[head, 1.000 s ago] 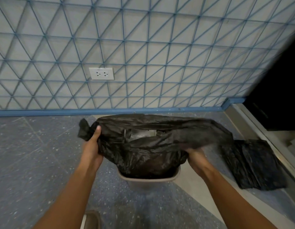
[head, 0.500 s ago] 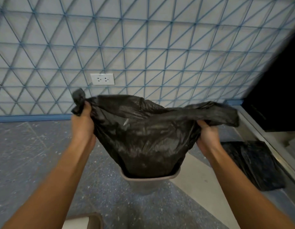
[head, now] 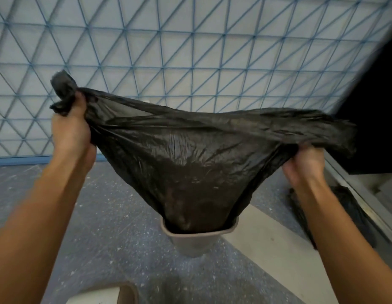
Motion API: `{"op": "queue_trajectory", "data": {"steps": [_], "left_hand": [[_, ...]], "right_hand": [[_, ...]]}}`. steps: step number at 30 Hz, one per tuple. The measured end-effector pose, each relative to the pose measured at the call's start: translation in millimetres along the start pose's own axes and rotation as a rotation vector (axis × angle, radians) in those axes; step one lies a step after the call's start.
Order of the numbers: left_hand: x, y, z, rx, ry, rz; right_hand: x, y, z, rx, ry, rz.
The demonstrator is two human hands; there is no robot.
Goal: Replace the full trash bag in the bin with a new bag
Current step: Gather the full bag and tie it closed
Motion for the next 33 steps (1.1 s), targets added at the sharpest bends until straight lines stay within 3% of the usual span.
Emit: {"op": "queue_trajectory", "data": {"steps": [3,5,8,11,14,18,21,25,29,33], "left_hand": [[-8,7,-17,0.192,0.049,-0.013],[-8,5,-12,0.247,0.043,-0.034],[-1,-6,17,0.132,-0.031,-0.056],[-5,-3,16,0.033,-0.020,-0.113],[-13,34,-24,0.037,0.106,-0.247],[-34,104,-90,0.221,0.280,-0.426],[-64,119,-129,0.319,0.436,-0.553],[-81,81,-151,0.280,0.519,-0.580],[-84,21,-141,0.238,0.399,-0.574],[-88,-1,-137,-0.029,0.532,-0.374]], "right_hand": [[-12,11,22,-0.108,-0.121,0.066],[-10,6,13,-0.136,-0.091,0.027],[-1,-8,-14,-0.064,0.016,-0.036],[5,8,-2,-0.030,-0.072,-0.025],[-2,52,22,-0.228,-0.167,-0.173],[-27,130,52,-0.635,-0.280,-0.300],[-44,148,74,-0.801,-0.363,-0.405],[-51,105,87,-0.682,-0.333,-0.353],[-48,37,90,-0.545,-0.292,-0.273],[-47,9,95,-0.252,-0.342,-0.186]]}}
Point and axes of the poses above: each hand's wrist, its own x-axis towards the middle knuckle, its own y-axis out of the back of the hand, z = x × y, the point moved 4 cm from there along x, towards the middle knuckle, and after that the axes turned 8 degrees about z, right-handed, at the moved point
